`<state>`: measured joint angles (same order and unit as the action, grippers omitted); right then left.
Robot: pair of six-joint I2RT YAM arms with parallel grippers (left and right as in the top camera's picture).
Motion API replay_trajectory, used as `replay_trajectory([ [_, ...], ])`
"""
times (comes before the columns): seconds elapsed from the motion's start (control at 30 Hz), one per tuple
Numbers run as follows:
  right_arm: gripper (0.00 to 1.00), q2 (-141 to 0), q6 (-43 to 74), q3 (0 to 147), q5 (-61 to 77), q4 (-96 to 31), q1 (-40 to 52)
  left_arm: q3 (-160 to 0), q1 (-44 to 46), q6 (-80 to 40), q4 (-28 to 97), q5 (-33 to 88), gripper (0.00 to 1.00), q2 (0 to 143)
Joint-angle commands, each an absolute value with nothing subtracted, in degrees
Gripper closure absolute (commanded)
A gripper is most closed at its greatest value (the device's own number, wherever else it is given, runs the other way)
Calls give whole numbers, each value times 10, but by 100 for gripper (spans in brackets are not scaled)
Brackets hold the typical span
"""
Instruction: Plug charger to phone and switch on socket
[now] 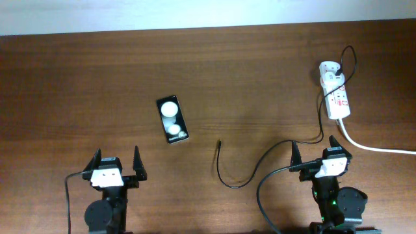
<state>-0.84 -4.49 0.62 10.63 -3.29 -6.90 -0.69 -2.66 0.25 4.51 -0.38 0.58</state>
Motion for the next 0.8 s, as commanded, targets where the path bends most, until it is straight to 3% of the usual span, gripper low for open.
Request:
replay_trajectory([
  [0.0, 1, -4, -43, 3, 118, -35, -63, -5, -29, 9, 48, 4, 1, 5],
  [0.6, 1, -4, -43, 3, 118, -35, -60, -8, -29, 9, 49, 13, 1, 5],
  [0.77, 1, -4, -43, 3, 118, -35, -60, -87, -29, 9, 119, 13, 1, 39],
])
